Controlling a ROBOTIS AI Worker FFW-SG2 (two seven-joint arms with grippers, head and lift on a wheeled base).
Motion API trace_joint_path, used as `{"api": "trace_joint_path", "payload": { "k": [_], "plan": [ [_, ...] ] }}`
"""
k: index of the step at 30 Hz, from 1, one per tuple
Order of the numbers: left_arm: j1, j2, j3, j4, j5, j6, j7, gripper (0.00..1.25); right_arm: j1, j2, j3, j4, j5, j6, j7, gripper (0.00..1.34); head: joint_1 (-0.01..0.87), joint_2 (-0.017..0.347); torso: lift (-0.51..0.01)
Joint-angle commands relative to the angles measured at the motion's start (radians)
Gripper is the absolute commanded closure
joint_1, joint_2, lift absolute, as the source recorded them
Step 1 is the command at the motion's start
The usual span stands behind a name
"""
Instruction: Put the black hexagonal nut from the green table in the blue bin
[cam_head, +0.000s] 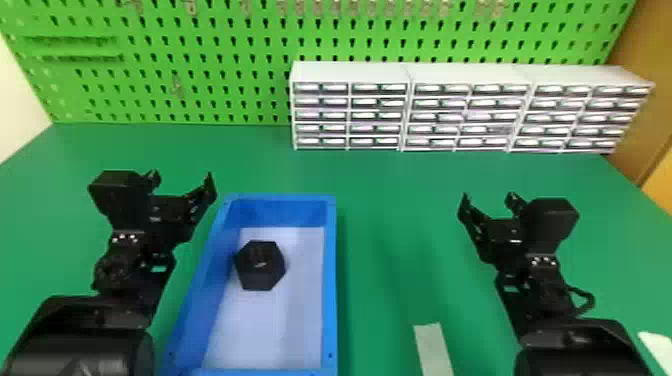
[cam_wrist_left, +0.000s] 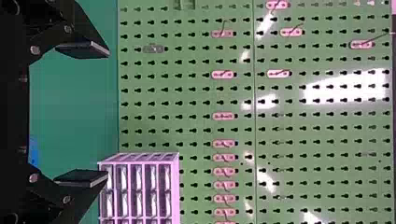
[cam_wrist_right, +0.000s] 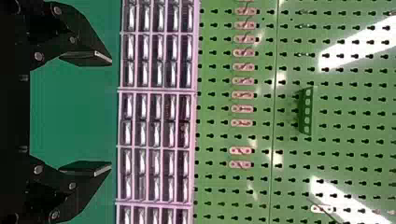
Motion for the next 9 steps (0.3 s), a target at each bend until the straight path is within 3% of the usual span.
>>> {"api": "trace_joint_path", "payload": {
  "k": [1,9],
  "plan": [
    [0.001,0.000,0.003,0.001,0.010,0.000,0.001,0.34,0.002,-0.001,0.003,0.000,0.000,0.000,0.000,0.47,0.686,0.052,-0.097],
    [-0.002,0.000,-0.001,0.001,0.013,0.000,0.001,0.34,0.002,-0.001,0.004,0.000,0.000,0.000,0.000,0.47,0.686,0.052,-0.097]
  ]
}}
